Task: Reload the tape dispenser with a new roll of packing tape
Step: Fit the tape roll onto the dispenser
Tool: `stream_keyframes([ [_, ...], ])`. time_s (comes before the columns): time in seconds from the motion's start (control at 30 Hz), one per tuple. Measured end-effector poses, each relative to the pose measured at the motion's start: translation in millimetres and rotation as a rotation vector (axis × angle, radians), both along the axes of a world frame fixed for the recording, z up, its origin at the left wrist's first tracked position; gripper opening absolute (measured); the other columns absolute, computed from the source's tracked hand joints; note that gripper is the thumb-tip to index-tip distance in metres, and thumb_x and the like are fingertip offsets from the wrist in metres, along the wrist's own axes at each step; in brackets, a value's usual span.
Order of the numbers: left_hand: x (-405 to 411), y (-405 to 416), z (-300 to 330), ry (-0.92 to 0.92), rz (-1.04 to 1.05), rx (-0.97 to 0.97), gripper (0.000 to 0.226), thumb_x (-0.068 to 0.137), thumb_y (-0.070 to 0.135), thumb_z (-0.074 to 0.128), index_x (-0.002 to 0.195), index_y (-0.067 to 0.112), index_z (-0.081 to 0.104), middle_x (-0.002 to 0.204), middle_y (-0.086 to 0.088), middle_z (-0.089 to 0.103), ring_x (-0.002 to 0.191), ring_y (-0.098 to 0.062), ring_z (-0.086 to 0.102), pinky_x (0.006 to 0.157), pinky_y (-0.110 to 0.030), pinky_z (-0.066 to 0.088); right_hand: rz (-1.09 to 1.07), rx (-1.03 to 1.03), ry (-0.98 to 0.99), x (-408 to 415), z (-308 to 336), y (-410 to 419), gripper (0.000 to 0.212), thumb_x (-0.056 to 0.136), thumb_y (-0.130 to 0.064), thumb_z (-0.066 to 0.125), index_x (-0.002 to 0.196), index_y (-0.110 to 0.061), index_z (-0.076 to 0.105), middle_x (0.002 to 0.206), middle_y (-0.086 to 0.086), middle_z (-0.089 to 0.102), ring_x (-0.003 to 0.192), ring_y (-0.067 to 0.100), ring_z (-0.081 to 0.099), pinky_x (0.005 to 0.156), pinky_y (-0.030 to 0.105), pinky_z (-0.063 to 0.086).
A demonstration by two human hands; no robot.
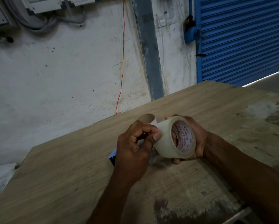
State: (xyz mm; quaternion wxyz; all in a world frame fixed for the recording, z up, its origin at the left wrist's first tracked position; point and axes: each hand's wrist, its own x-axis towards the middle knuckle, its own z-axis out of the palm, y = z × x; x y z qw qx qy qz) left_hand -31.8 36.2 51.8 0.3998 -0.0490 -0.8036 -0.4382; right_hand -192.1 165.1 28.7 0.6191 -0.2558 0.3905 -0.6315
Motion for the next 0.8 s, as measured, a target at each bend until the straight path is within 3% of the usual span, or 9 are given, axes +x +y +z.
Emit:
stream_keyframes([
  [0.3, 6.5, -0.3, 8.6, -0.161, -0.170, 0.036, 0.016, 0.092, 0.011, 0.070, 0.086, 0.026, 0.068, 0.091, 0.011, 0.066, 0.087, -0.003, 0.065, 0.074, -0.014, 0.049, 0.018, 0.003, 0.014, -3.7, -5.4, 1.3, 0.065, 0.093, -0.061, 0.034, 0.103, -0.014, 0.078, 0.098, 0.017, 0.072, 0.080, 0.034, 0.069, 0.062, 0.043, 0.059],
  [0.47, 6.8, 0.1, 9.8, -0.153, -0.190, 0.051, 0.010, 0.092, 0.016, 0.071, 0.087, 0.025, 0.069, 0.093, 0.013, 0.067, 0.090, -0.004, 0.066, 0.076, -0.015, 0.050, -0.042, 0.004, -0.033, -5.9, -6.0, 3.6, 0.064, 0.086, -0.065, 0.044, 0.104, -0.013, 0.076, 0.100, 0.017, 0.067, 0.078, 0.035, 0.065, 0.055, 0.042, 0.059],
  [0.57, 5.1, -3.5, 8.1, -0.152, -0.134, 0.078, 0.005, 0.090, 0.027, 0.074, 0.090, 0.031, 0.072, 0.098, 0.008, 0.073, 0.095, -0.012, 0.069, 0.079, -0.025, 0.055, -0.080, 0.026, -0.055, -4.4, -3.5, 4.5, 0.069, 0.089, -0.066, 0.039, 0.101, -0.011, 0.077, 0.095, 0.017, 0.069, 0.071, 0.035, 0.067, 0.051, 0.040, 0.058],
  [0.7, 3.4, -4.5, 7.3, -0.122, -0.081, 0.209, 0.002, 0.087, 0.015, 0.076, 0.088, 0.016, 0.075, 0.091, 0.000, 0.076, 0.081, -0.006, 0.070, 0.071, -0.020, 0.056, -0.072, 0.059, 0.025, 6.9, 10.5, 7.3, 0.066, 0.081, -0.061, 0.040, 0.087, -0.012, 0.083, 0.085, 0.011, 0.077, 0.066, 0.027, 0.074, 0.049, 0.038, 0.060],
  [0.77, 3.5, -6.3, 7.2, -0.113, -0.026, 0.163, 0.009, 0.089, 0.006, 0.074, 0.088, 0.014, 0.075, 0.089, 0.001, 0.076, 0.078, -0.004, 0.070, 0.070, -0.015, 0.054, -0.062, 0.063, -0.016, 6.0, 10.1, 6.5, 0.070, 0.083, -0.062, 0.043, 0.098, -0.006, 0.081, 0.093, 0.017, 0.077, 0.075, 0.033, 0.076, 0.054, 0.045, 0.063],
  [0.8, 3.2, -8.1, 7.2, -0.109, 0.013, 0.126, 0.011, 0.090, 0.006, 0.074, 0.088, 0.016, 0.075, 0.088, 0.003, 0.076, 0.080, -0.003, 0.070, 0.071, -0.014, 0.053, -0.023, 0.036, -0.048, 3.7, 8.5, 4.6, 0.075, 0.088, -0.066, 0.042, 0.113, -0.004, 0.076, 0.103, 0.021, 0.075, 0.088, 0.037, 0.075, 0.062, 0.050, 0.064],
])
